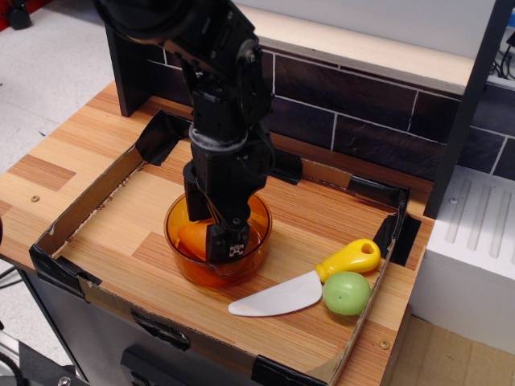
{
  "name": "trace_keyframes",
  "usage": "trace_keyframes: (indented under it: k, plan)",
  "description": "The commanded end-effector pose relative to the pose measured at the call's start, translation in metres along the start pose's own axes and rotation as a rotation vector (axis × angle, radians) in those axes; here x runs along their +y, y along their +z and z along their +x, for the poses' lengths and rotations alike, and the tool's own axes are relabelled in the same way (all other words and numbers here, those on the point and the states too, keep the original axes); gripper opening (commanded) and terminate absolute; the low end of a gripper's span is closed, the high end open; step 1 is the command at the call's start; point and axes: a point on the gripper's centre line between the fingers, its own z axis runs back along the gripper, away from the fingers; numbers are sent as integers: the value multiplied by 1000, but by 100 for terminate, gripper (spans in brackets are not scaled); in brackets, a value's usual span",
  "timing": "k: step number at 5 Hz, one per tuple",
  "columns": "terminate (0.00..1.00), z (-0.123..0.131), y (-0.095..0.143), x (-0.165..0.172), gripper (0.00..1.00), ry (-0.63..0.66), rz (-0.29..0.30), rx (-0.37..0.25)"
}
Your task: Take carrot out of pot
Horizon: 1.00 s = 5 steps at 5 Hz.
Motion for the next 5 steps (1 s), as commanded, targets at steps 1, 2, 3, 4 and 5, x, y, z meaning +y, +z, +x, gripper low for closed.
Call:
trace_keyframes:
  k: [1, 2, 3, 4, 5]
  plan:
    - [0, 8, 0, 4, 100, 2, 25, 1]
    - [0, 9, 1, 4, 100, 5, 23, 1]
    - [0, 10, 3, 6, 0, 17, 20, -5]
    - [0, 14, 9, 9, 0, 48, 20, -21]
    - [0, 15, 21, 12, 0, 76, 23, -51]
